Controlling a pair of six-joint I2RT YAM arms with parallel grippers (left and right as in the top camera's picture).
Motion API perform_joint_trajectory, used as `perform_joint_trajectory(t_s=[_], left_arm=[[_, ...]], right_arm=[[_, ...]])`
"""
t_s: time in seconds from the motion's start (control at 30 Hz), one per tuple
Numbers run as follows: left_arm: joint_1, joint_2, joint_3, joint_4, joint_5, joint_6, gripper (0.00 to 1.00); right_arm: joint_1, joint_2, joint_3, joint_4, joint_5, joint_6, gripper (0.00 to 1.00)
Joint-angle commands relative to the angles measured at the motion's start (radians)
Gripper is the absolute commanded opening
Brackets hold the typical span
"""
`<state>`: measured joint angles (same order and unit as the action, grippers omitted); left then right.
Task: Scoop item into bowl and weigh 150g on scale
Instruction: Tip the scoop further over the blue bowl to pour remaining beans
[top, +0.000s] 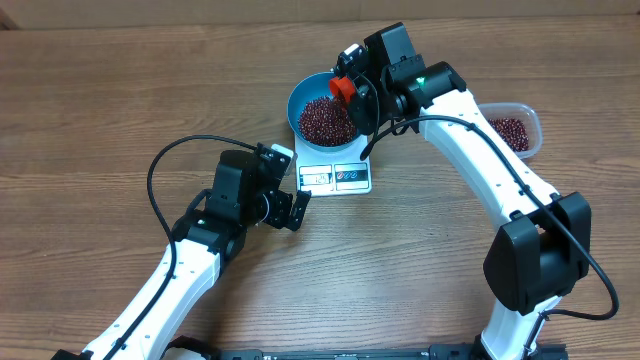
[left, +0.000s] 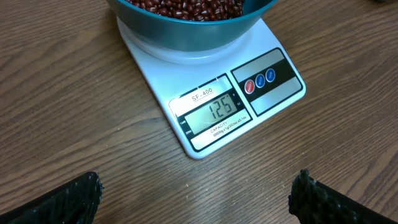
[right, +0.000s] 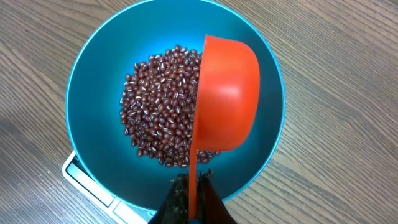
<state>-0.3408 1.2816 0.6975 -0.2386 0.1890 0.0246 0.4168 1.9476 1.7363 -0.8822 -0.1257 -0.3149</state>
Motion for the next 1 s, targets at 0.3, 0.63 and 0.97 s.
perform_joint_trajectory(t_s=[0.3,0.63,0.97], left_arm=[[-0.002,0.006,-0.004,0.004,-0.006,-0.01,1.0],[-0.002,0.006,-0.004,0.005,-0.006,-0.01,1.0],[-0.002,0.006,-0.004,0.004,-0.006,-0.01,1.0]], right_arm=[[-0.001,-0.046,0.04,0.009,0.005,-0.008,0.04],[-0.001,-0.046,0.04,0.01,0.006,-0.035,0.04],[-0.001,-0.046,0.04,0.014,0.021,-0.061,0.04]])
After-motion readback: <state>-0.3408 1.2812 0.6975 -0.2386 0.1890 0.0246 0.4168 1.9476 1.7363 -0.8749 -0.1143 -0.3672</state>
